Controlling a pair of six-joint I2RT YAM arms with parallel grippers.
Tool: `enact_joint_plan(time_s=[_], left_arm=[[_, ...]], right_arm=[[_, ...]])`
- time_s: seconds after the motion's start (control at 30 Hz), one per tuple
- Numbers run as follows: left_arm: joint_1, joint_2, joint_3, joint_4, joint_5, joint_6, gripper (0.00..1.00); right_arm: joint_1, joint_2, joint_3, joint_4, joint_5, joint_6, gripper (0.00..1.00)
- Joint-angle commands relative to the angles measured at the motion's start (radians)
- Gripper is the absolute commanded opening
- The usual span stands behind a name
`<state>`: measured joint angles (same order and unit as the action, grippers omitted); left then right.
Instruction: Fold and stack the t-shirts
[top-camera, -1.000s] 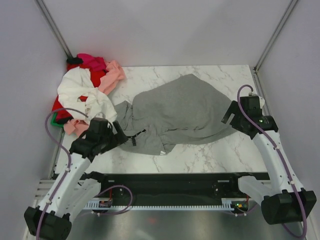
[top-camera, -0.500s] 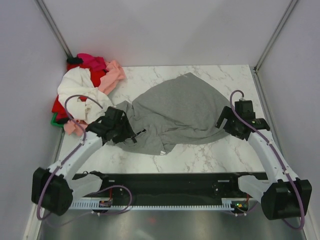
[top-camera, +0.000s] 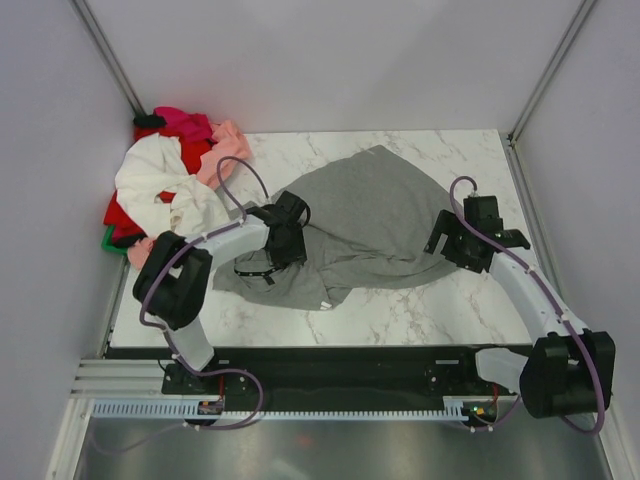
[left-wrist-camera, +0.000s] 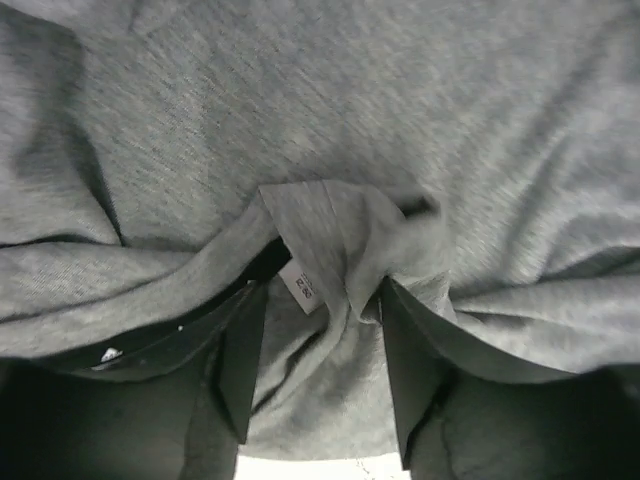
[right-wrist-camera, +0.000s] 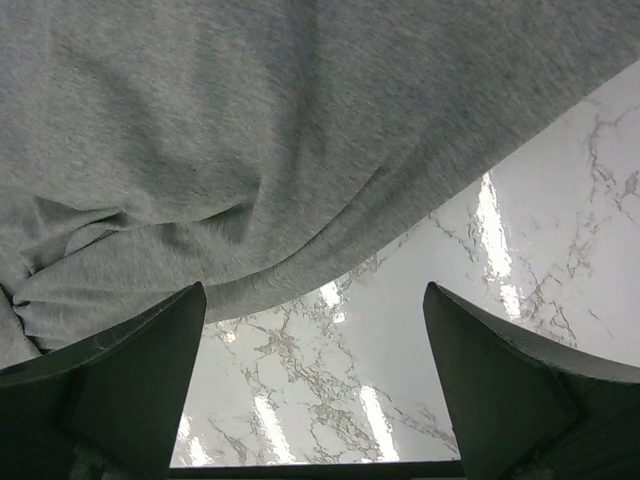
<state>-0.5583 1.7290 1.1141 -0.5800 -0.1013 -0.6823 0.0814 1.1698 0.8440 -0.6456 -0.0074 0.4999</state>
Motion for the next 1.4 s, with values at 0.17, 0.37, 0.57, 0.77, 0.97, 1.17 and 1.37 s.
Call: enact_joint_plan(time_s=[0.17, 0.37, 0.57, 0.77, 0.97, 1.17, 1.37], left_arm=[[0.0, 0.023, 0.067, 0.068, 0.015, 0.072, 0.02], [0.001, -0.234, 0.174, -0.11, -0.051, 0.085, 0.02], [0.001, -0.604, 0.097, -0.282, -0.064, 0.101, 0.06], [0.0, -1.096, -0.273, -0.424, 0.009, -0.179, 0.04], [0.0, -1.405, -0.33, -0.699, -0.034, -0.381, 0.99], [0.0, -1.306, -0.303, -0.612, -0.113, -0.26, 1.0], [0.109, -0.955, -0.284, -0.422, 0.055, -0.194, 0.68]], right_arm=[[0.011, 0.065, -0.003, 0.069, -0.051, -0.035, 0.98], [0.024, 0.109, -0.013, 0.113, -0.052, -0.002, 0.98], [0.193, 0.267, 0.029, 0.271, -0.138, 0.101, 0.97], [0.31, 0.392, 0.168, 0.297, -0.124, 0.144, 0.97], [0.31, 0.396, 0.173, 0.274, -0.095, 0.147, 0.97], [0.313, 0.323, 0.073, 0.277, -0.079, 0.152, 0.97], [0.313, 0.245, -0.025, 0.303, -0.069, 0.138, 0.97]])
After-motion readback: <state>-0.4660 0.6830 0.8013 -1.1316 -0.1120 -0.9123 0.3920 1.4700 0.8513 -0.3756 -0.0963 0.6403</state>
